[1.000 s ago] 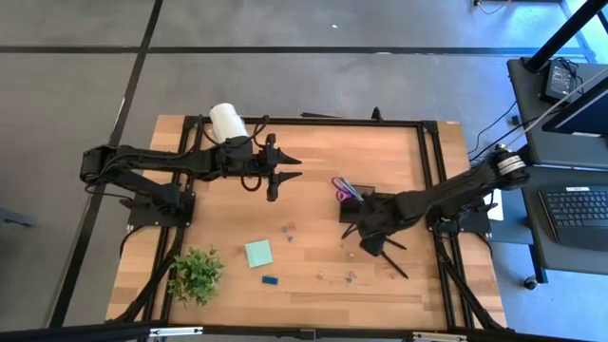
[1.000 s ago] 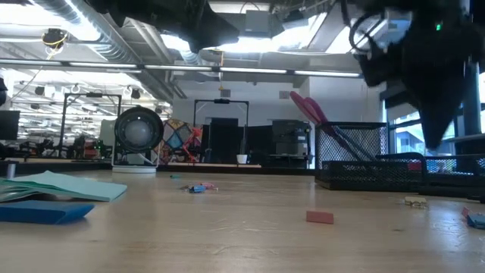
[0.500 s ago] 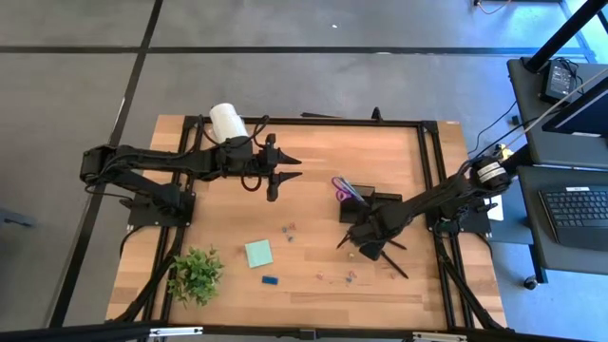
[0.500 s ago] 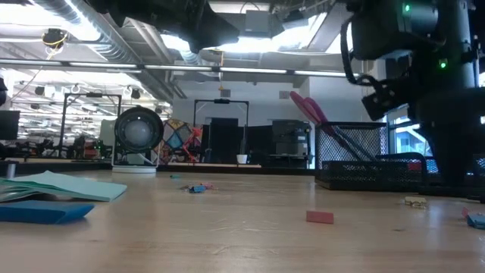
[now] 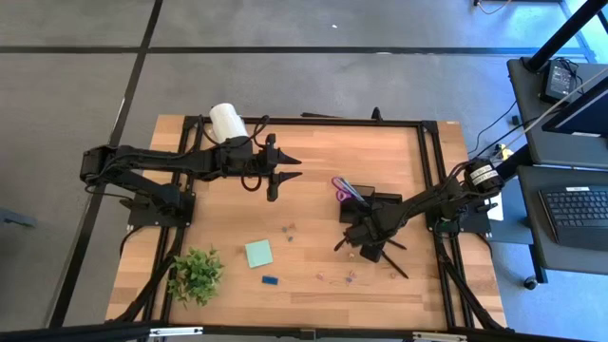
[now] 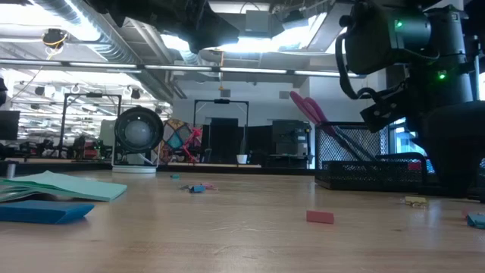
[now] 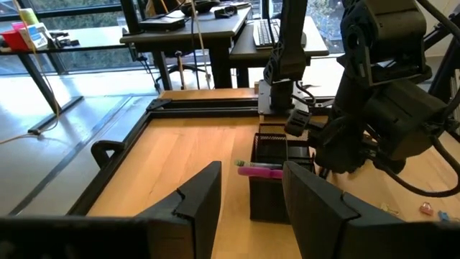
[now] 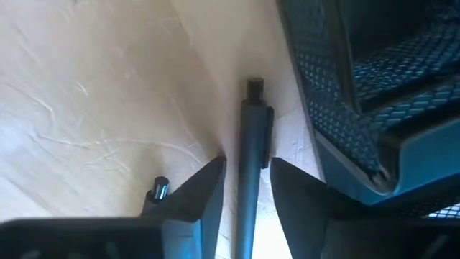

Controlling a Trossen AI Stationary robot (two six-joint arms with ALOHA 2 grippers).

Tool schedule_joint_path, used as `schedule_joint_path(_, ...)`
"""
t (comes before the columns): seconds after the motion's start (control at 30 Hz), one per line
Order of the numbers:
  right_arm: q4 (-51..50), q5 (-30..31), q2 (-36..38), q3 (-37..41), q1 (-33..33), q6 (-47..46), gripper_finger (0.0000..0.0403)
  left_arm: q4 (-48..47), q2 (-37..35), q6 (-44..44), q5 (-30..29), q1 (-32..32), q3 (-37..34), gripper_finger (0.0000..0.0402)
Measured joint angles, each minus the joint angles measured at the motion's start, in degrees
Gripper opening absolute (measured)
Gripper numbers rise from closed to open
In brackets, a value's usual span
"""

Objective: Pick and place office supplies into organizer
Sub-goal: Put the black pen into the black desk organizer

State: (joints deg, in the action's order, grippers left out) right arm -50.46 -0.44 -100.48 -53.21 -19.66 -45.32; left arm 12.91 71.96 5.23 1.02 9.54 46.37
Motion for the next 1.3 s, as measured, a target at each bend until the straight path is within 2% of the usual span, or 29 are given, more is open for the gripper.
schedule_joint_path(0.37,0.55,-0.92,-0.05,0.04,-0.07,0.61,0.0040,-0.04,-0.02,0.00,0.00,-0.02,0.00,0.0143)
schedule_joint_path(0.7,-2.32,-1.94,1.10,-1.62,-0.14,1.90,0.0043,-0.04,-0.02,0.01,0.00,0.00,0.00,0.0143)
schedule_joint_path(0.97,-3.77,-0.84,8.95,-10.41,0.35,6.55,0.0044,-0.04,-0.02,0.00,0.00,0.00,0.00,0.0143)
schedule_joint_path(1.07,-3.78,4.47,12.68,-14.51,0.71,7.50,0.0044,-0.04,-0.02,0.00,0.00,-0.01,0.00,0.0143)
schedule_joint_path(1.23,0.21,23.45,18.68,-18.75,2.45,12.90,0.0044,-0.04,-0.02,0.00,0.00,0.00,0.00,0.0143)
schedule_joint_path(1.3,2.67,28.25,20.32,-18.47,3.50,15.46,0.0045,-0.03,-0.02,0.02,0.02,-0.05,0.00,0.0143)
